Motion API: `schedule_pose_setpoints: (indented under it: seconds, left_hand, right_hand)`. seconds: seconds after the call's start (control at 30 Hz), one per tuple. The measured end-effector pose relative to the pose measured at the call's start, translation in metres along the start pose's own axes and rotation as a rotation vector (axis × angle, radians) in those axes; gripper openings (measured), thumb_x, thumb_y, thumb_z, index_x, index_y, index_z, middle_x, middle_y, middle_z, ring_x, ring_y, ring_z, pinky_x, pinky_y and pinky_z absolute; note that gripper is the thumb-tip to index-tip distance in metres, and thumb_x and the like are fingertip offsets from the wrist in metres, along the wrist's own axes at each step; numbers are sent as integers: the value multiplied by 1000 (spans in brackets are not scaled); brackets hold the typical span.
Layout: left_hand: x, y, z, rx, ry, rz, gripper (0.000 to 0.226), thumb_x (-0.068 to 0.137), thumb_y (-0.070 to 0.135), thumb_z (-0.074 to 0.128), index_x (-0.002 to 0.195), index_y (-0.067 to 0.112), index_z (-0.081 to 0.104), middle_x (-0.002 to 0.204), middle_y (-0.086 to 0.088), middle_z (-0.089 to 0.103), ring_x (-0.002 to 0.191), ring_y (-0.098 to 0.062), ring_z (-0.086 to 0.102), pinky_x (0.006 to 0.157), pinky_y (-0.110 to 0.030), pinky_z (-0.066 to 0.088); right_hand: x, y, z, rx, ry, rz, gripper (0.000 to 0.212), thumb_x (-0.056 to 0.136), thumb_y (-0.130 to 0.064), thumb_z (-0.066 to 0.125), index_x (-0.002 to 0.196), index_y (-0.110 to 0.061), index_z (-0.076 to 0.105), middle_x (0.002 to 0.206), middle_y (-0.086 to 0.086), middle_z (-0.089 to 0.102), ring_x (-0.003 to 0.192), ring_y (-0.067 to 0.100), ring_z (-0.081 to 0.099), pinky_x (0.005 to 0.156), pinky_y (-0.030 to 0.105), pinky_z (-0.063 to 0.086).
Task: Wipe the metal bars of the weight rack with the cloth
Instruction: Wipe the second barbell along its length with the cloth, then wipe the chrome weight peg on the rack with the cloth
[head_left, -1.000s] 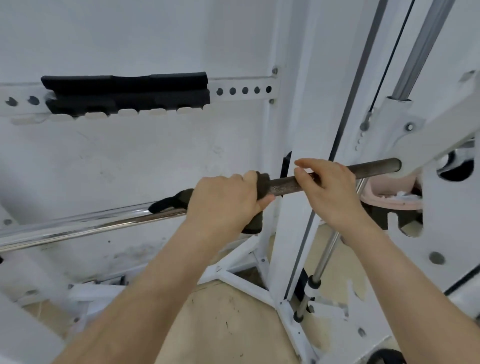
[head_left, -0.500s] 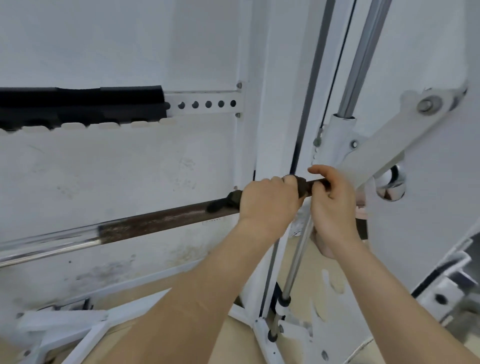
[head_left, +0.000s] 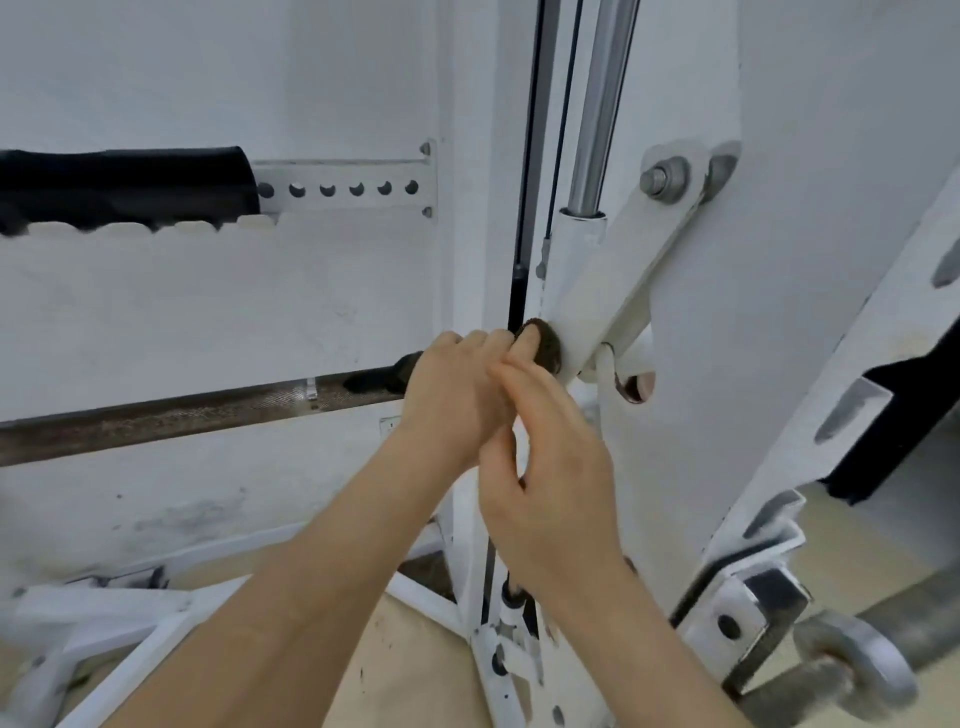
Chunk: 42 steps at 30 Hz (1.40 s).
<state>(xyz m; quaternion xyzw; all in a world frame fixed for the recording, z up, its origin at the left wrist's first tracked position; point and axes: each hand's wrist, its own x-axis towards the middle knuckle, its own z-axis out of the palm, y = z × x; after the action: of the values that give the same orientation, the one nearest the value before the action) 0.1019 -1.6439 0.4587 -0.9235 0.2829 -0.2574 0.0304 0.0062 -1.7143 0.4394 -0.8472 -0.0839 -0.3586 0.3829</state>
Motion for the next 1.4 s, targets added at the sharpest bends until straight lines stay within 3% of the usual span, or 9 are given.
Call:
schedule_pose_setpoints:
  seconds: [0.23, 0.33, 0.53, 0.67, 0.77, 1.0, 1.1, 1.23, 1.4]
  left_hand:
    - [-52, -7, 1, -133, 77, 168, 43, 94, 35, 55, 137, 29, 51, 144, 8, 49, 139, -19, 37, 114, -40, 24]
    - [-83, -2, -9, -516, -186, 39, 30, 98, 31, 48, 127, 33, 57, 113, 6, 69, 108, -17, 61, 95, -30, 46]
    - [-114, 22, -58, -1194, -112, -207, 18, 95, 21, 57, 84, 33, 64, 78, 12, 68, 75, -1, 63, 71, -15, 47]
    - [-120, 57, -76, -1666, -297, -296, 16, 97, 29, 56, 97, 19, 68, 85, -1, 73, 79, -14, 70, 69, -28, 54]
    - [-122, 77, -85, -1871, -466, -395, 30, 96, 37, 53, 91, 14, 71, 84, -6, 75, 77, -17, 71, 64, -26, 56]
    - [-106, 99, -96, -1596, -523, -245, 14, 90, 11, 62, 99, 19, 68, 81, -3, 73, 71, -16, 69, 63, -28, 54]
    - [-94, 119, -103, -1364, -424, -131, 18, 89, 9, 54, 92, 24, 64, 58, 9, 63, 49, -8, 54, 50, -22, 42]
    - [-80, 163, -114, -1028, -181, 97, 22, 98, 25, 46, 102, 37, 64, 88, 18, 66, 82, 1, 60, 71, -19, 46]
    - [-50, 220, -115, -753, 41, 128, 37, 102, 26, 35, 136, 38, 29, 113, 3, 59, 90, -23, 61, 79, -40, 50]
  right_hand:
    - [5, 9, -11, 693, -71, 709, 28, 96, -28, 54, 122, -39, 56, 117, -12, 65, 109, 2, 60, 98, 37, 50]
    - [-4, 10, -15, 880, -209, 934, 25, 95, -27, 58, 118, -19, 60, 110, 7, 70, 102, 20, 68, 91, 44, 55]
    - [-53, -14, -61, 621, -297, 792, 33, 96, -43, 54, 99, -12, 67, 78, 1, 69, 69, 13, 63, 68, 27, 52]
    - [-71, -12, -113, 489, -222, 589, 43, 90, -49, 60, 127, -28, 57, 117, -3, 63, 102, 6, 64, 88, 35, 55]
    - [-81, -6, -148, 493, -415, 522, 49, 90, -27, 68, 136, -22, 52, 128, 5, 62, 116, 18, 61, 97, 37, 52]
    - [-77, 11, -211, 504, -264, 705, 15, 89, -16, 65, 80, -7, 74, 75, 7, 70, 68, 17, 67, 65, 28, 52]
    - [-71, 18, -239, 588, -192, 798, 22, 87, -21, 63, 88, -1, 70, 79, 11, 68, 69, 19, 65, 69, 32, 52]
    - [-61, 45, -268, 939, -51, 941, 36, 89, -37, 59, 72, -9, 74, 74, 9, 71, 62, 20, 69, 68, 35, 53]
    - [-24, 98, -302, 1025, -199, 624, 29, 87, -28, 64, 81, -2, 73, 80, 12, 69, 72, 20, 68, 72, 30, 56]
